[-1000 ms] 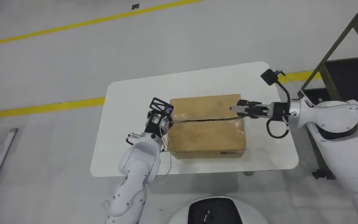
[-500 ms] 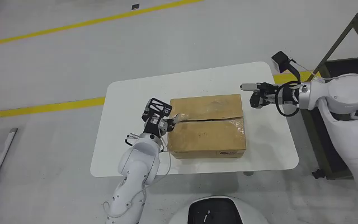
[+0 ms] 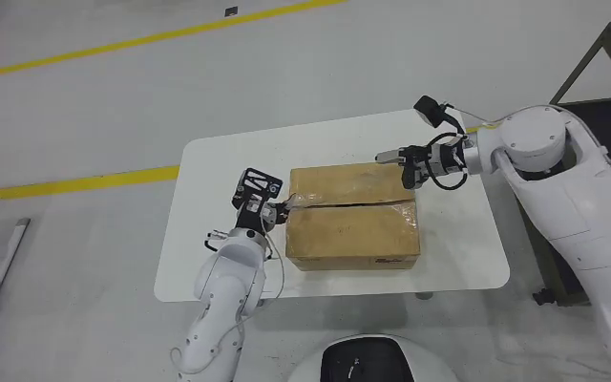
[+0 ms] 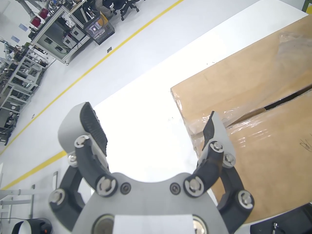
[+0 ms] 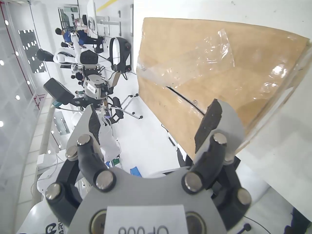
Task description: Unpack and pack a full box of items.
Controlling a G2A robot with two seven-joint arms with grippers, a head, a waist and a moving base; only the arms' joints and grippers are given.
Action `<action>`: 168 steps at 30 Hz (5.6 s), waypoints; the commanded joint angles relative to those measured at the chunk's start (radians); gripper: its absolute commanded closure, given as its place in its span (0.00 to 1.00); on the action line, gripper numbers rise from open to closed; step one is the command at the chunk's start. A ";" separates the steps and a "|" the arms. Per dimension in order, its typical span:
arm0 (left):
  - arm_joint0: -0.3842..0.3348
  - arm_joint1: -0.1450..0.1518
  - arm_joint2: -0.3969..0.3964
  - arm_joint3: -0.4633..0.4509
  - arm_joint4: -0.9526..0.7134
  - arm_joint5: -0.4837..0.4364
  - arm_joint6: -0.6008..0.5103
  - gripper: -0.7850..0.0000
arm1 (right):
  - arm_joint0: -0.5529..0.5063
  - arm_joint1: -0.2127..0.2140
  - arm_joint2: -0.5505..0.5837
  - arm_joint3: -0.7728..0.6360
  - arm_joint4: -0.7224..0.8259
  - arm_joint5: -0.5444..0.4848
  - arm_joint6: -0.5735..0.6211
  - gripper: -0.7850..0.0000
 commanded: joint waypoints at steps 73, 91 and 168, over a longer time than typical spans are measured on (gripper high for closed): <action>-0.028 -0.007 -0.015 0.034 -0.041 -0.024 -0.001 1.00 | 0.182 -0.232 -0.378 0.238 -0.023 -0.138 -0.436 1.00; -0.053 -0.013 0.042 0.070 -0.125 -0.122 -0.086 1.00 | -0.267 -0.103 -0.059 -0.270 -0.147 -0.088 -0.503 1.00; -0.110 -0.018 0.152 0.138 -0.093 -0.201 -0.162 1.00 | -0.515 -0.043 0.318 -0.444 -0.086 0.023 -0.497 0.37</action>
